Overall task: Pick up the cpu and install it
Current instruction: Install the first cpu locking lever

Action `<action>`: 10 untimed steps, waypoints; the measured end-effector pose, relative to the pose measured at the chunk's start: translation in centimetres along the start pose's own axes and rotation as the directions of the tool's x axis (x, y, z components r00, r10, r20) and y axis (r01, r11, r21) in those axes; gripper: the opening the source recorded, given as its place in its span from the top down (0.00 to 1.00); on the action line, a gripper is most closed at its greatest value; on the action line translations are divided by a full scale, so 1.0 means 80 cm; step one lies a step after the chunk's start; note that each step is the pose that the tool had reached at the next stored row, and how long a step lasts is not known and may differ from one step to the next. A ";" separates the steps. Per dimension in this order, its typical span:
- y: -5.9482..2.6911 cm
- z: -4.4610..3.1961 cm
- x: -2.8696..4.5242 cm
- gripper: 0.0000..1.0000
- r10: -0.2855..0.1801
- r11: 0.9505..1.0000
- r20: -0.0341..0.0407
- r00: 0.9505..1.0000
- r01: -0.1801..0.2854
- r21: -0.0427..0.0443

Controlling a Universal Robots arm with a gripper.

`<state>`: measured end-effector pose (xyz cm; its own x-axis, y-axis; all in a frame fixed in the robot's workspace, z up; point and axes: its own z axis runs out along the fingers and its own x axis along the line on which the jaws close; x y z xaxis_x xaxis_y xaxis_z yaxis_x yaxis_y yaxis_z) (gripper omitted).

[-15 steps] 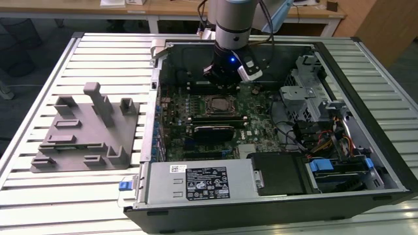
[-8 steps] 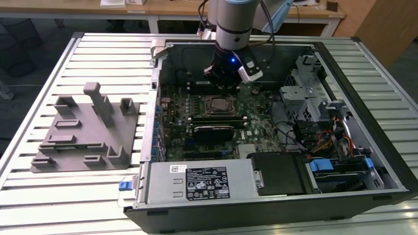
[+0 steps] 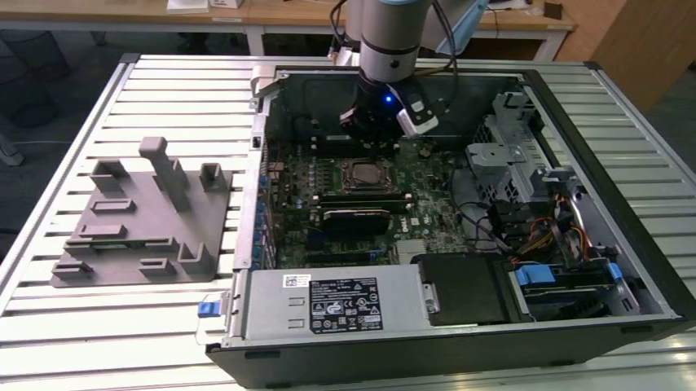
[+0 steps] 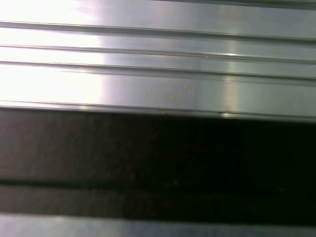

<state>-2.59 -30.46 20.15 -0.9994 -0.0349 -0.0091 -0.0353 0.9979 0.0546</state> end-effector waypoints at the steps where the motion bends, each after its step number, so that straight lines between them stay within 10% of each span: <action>1: 0.000 -0.0005 0.0000 0.89 0.000 1.000 0.000 1.000 0.000 0.000; 10: 0.000 0.0016 -0.0020 0.89 0.000 1.000 0.000 1.000 0.000 0.004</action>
<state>-2.43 -30.46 20.03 -0.9994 -0.0348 -0.0088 -0.0352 0.9981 0.0508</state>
